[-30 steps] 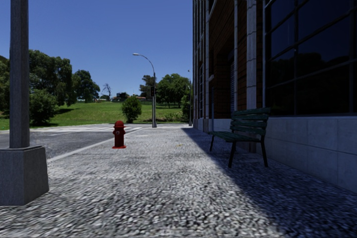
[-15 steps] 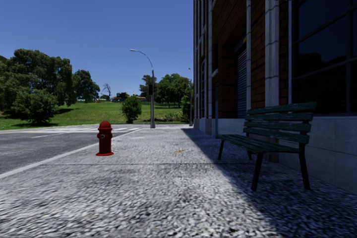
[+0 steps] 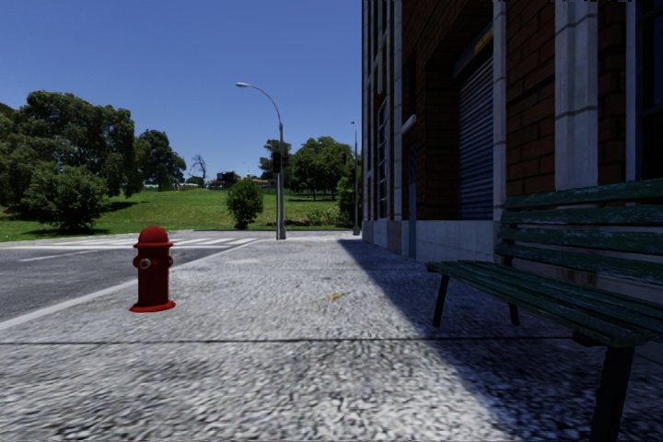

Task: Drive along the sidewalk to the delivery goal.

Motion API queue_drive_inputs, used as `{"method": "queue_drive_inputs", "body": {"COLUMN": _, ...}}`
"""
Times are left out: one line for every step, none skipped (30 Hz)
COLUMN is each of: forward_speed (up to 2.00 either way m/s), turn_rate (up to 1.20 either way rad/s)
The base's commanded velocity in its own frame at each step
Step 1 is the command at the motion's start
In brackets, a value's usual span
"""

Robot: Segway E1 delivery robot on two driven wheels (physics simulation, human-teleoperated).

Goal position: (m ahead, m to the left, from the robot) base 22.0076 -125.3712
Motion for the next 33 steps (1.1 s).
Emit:
{"method": "queue_drive_inputs", "body": {"forward_speed": 2.00, "turn_rate": 0.00}}
{"method": "queue_drive_inputs", "body": {"forward_speed": 2.00, "turn_rate": 0.00}}
{"method": "queue_drive_inputs", "body": {"forward_speed": 2.00, "turn_rate": 0.00}}
{"method": "queue_drive_inputs", "body": {"forward_speed": 2.00, "turn_rate": 0.00}}
{"method": "queue_drive_inputs", "body": {"forward_speed": 2.00, "turn_rate": 0.00}}
{"method": "queue_drive_inputs", "body": {"forward_speed": 2.00, "turn_rate": 0.00}}
{"method": "queue_drive_inputs", "body": {"forward_speed": 2.00, "turn_rate": 0.00}}
{"method": "queue_drive_inputs", "body": {"forward_speed": 2.00, "turn_rate": 0.00}}
{"method": "queue_drive_inputs", "body": {"forward_speed": 2.00, "turn_rate": 0.00}}
{"method": "queue_drive_inputs", "body": {"forward_speed": 2.00, "turn_rate": 0.00}}
{"method": "queue_drive_inputs", "body": {"forward_speed": 2.00, "turn_rate": 0.00}}
{"method": "queue_drive_inputs", "body": {"forward_speed": 2.00, "turn_rate": 0.00}}
{"method": "queue_drive_inputs", "body": {"forward_speed": 2.00, "turn_rate": 0.07}}
{"method": "queue_drive_inputs", "body": {"forward_speed": 2.00, "turn_rate": 0.14}}
{"method": "queue_drive_inputs", "body": {"forward_speed": 2.00, "turn_rate": 0.18}}
{"method": "queue_drive_inputs", "body": {"forward_speed": 2.00, "turn_rate": 0.18}}
{"method": "queue_drive_inputs", "body": {"forward_speed": 2.00, "turn_rate": 0.19}}
{"method": "queue_drive_inputs", "body": {"forward_speed": 2.00, "turn_rate": 0.20}}
{"method": "queue_drive_inputs", "body": {"forward_speed": 2.00, "turn_rate": 0.20}}
{"method": "queue_drive_inputs", "body": {"forward_speed": 2.00, "turn_rate": 0.20}}
{"method": "queue_drive_inputs", "body": {"forward_speed": 2.00, "turn_rate": 0.20}}
{"method": "queue_drive_inputs", "body": {"forward_speed": 2.00, "turn_rate": 0.20}}
{"method": "queue_drive_inputs", "body": {"forward_speed": 2.00, "turn_rate": 0.20}}
{"method": "queue_drive_inputs", "body": {"forward_speed": 2.00, "turn_rate": 0.20}}
{"method": "queue_drive_inputs", "body": {"forward_speed": 2.00, "turn_rate": 0.20}}
{"method": "queue_drive_inputs", "body": {"forward_speed": 2.00, "turn_rate": 0.20}}
{"method": "queue_drive_inputs", "body": {"forward_speed": 2.00, "turn_rate": 0.24}}
{"method": "queue_drive_inputs", "body": {"forward_speed": 2.00, "turn_rate": 0.28}}
{"method": "queue_drive_inputs", "body": {"forward_speed": 2.00, "turn_rate": 0.28}}
{"method": "queue_drive_inputs", "body": {"forward_speed": 2.00, "turn_rate": 0.29}}
{"method": "queue_drive_inputs", "body": {"forward_speed": 2.00, "turn_rate": 0.30}}
{"method": "queue_drive_inputs", "body": {"forward_speed": 2.00, "turn_rate": 0.24}}
{"method": "queue_drive_inputs", "body": {"forward_speed": 2.00, "turn_rate": 0.24}}
